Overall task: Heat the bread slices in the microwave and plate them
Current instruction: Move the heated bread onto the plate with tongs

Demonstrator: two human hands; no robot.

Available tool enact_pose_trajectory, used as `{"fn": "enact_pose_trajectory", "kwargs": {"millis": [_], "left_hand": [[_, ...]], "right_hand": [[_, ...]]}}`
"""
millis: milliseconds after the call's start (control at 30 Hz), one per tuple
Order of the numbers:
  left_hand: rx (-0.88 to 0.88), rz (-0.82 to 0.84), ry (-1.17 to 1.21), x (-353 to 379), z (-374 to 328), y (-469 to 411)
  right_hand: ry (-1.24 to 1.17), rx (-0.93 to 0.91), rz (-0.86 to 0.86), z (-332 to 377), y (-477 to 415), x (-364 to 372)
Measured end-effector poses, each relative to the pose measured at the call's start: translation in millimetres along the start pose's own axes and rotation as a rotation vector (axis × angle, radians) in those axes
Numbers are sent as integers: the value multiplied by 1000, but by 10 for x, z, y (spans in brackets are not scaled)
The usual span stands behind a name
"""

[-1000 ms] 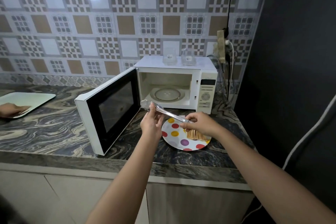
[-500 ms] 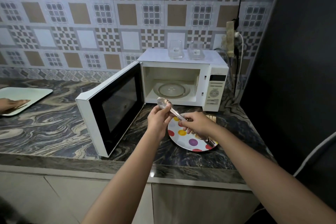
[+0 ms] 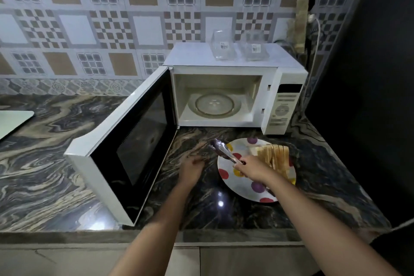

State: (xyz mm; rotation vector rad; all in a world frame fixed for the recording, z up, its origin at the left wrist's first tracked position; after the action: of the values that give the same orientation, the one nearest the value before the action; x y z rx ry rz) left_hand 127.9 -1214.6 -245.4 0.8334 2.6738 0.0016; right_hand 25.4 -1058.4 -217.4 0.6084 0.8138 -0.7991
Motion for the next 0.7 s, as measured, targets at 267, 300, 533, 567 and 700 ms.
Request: {"fn": "enact_pose_trajectory", "kwargs": {"millis": [267, 300, 533, 567, 700], "left_hand": [[376, 64, -663, 181, 398, -180], [404, 65, -693, 207, 405, -191], [519, 34, -809, 257, 484, -120], [522, 33, -807, 262, 478, -105], [503, 38, -816, 271, 507, -117]], "right_hand": [[92, 253, -114, -323, -253, 254], [103, 280, -143, -337, -262, 262], [130, 343, -272, -346, -321, 272], [140, 349, -292, -350, -323, 259], [101, 429, -352, -342, -329, 190]]}}
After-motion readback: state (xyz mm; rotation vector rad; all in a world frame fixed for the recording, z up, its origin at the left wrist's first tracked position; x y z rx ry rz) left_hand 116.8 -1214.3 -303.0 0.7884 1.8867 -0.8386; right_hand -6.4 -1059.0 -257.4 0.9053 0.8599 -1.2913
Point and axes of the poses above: each hand's wrist, its own y-axis away from the middle knuckle, its own x-axis out of the palm, z = x × y, the point moved 9 cm from there along -y, towards the middle knuckle, and after that the axes turned 12 degrees about -z, right-handed, at the moved point
